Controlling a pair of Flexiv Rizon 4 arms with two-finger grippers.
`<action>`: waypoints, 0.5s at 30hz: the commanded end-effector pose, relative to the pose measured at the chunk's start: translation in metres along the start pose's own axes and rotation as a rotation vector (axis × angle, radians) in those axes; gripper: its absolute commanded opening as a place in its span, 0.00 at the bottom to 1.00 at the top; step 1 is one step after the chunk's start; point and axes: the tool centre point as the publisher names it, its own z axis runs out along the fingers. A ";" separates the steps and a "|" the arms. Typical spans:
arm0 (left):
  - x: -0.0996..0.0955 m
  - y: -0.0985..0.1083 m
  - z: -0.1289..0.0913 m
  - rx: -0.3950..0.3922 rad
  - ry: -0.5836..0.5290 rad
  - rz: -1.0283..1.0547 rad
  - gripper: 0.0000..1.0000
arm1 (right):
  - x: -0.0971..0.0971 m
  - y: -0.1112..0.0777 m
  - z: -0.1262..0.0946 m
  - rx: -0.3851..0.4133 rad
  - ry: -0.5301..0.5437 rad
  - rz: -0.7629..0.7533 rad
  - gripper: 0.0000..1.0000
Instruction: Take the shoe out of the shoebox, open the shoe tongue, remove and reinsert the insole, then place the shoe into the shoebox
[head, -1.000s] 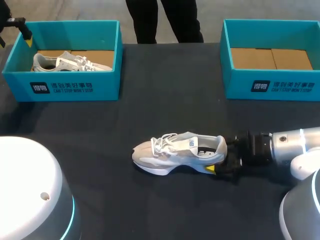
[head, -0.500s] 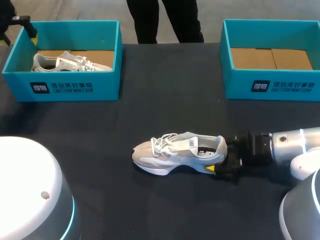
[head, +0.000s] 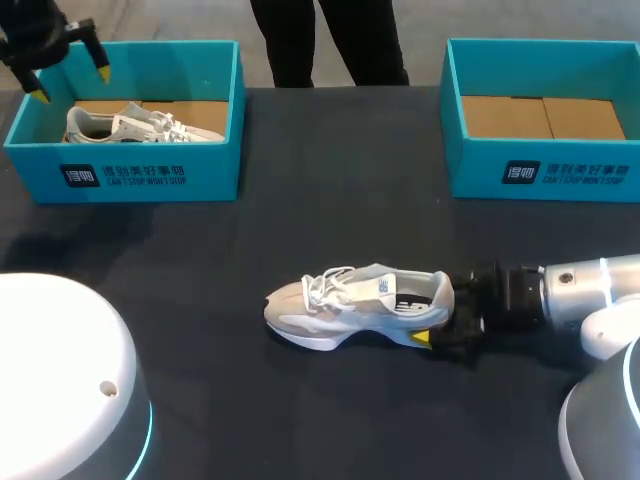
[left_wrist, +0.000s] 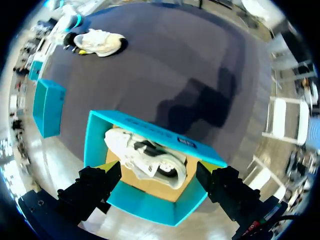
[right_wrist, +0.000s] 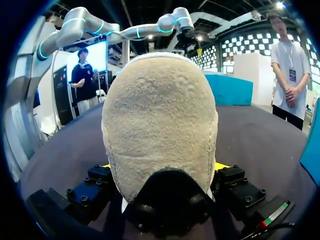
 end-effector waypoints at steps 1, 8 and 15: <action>-0.014 -0.025 -0.006 0.090 0.032 -0.412 1.00 | 0.000 0.000 0.001 0.003 -0.001 0.001 0.00; -0.038 -0.067 0.006 0.231 -0.009 -0.644 1.00 | 0.000 0.000 0.001 0.003 -0.001 0.001 0.00; -0.042 -0.073 0.008 0.241 0.000 -0.629 1.00 | 0.000 0.000 0.001 0.003 -0.001 0.001 0.00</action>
